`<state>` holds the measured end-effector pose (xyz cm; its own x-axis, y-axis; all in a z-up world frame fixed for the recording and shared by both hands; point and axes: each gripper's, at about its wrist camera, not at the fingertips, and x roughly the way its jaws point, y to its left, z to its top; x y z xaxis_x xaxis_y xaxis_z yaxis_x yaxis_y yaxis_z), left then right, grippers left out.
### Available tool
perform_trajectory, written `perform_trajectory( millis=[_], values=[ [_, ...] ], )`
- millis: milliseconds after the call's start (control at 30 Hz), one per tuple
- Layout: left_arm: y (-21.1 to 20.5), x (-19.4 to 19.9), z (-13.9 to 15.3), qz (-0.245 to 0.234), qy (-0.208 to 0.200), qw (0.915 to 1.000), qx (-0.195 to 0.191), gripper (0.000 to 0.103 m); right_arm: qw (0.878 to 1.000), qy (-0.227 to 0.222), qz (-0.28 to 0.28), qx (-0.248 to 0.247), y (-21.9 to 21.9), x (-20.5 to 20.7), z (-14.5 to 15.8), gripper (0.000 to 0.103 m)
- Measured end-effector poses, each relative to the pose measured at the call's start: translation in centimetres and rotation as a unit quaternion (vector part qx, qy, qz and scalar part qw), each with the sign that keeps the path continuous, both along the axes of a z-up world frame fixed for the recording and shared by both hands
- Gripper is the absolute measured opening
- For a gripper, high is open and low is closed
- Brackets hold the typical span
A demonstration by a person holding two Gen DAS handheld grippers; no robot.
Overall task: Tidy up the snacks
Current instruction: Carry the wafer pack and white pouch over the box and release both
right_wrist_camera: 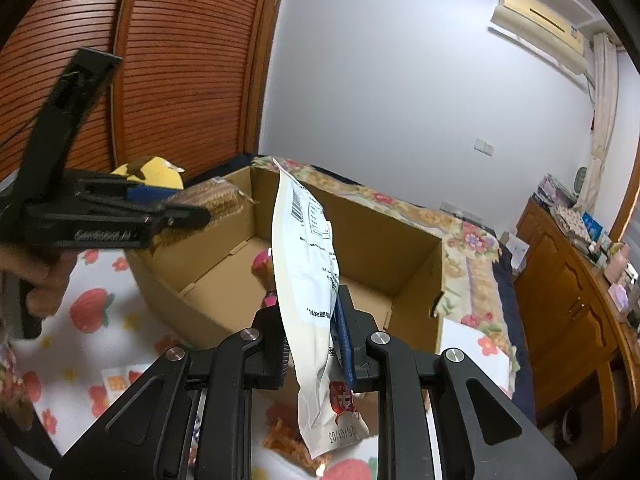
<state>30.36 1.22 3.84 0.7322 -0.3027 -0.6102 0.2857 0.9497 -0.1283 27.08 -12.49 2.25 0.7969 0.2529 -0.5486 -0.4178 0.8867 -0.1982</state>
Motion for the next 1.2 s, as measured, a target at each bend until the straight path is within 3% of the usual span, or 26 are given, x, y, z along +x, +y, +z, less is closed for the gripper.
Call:
perform_trajectory(
  millis=[200, 733, 800, 1033, 1133, 1200],
  values=[
    [-0.9, 0.6, -0.9, -0.006, 0.015, 0.9999, 0.005, 0.042, 1.0, 0.021, -0.019, -0.011, 0.7, 3.1, -1.7, 0.018],
    [-0.7, 1.1, -2.5, -0.002, 0.046, 0.9987, 0.019, 0.045, 0.994, 0.098, -0.043, 0.032, 0.7, 6.4, -4.5, 0.019],
    [-0.6, 1.1, -2.6, -0.003, 0.047, 0.9986, 0.022, 0.052, 0.992, 0.107, -0.044, 0.041, 0.4, 6.6, -4.7, 0.019],
    [-0.4, 0.0, -2.1, -0.003, 0.031, 0.9995, 0.009, 0.055, 0.986, 0.141, -0.05, 0.077, -0.5, 7.4, -5.1, 0.019],
    [-0.2, -0.5, -1.7, 0.001, 0.019, 0.9998, 0.001, 0.063, 0.984, 0.146, -0.051, 0.086, -0.8, 7.4, -5.2, 0.019],
    [-0.3, -0.7, -1.6, 0.003, 0.014, 0.9999, 0.004, 0.064, 0.984, 0.146, -0.053, 0.088, -1.0, 7.5, -5.2, 0.025]
  ],
)
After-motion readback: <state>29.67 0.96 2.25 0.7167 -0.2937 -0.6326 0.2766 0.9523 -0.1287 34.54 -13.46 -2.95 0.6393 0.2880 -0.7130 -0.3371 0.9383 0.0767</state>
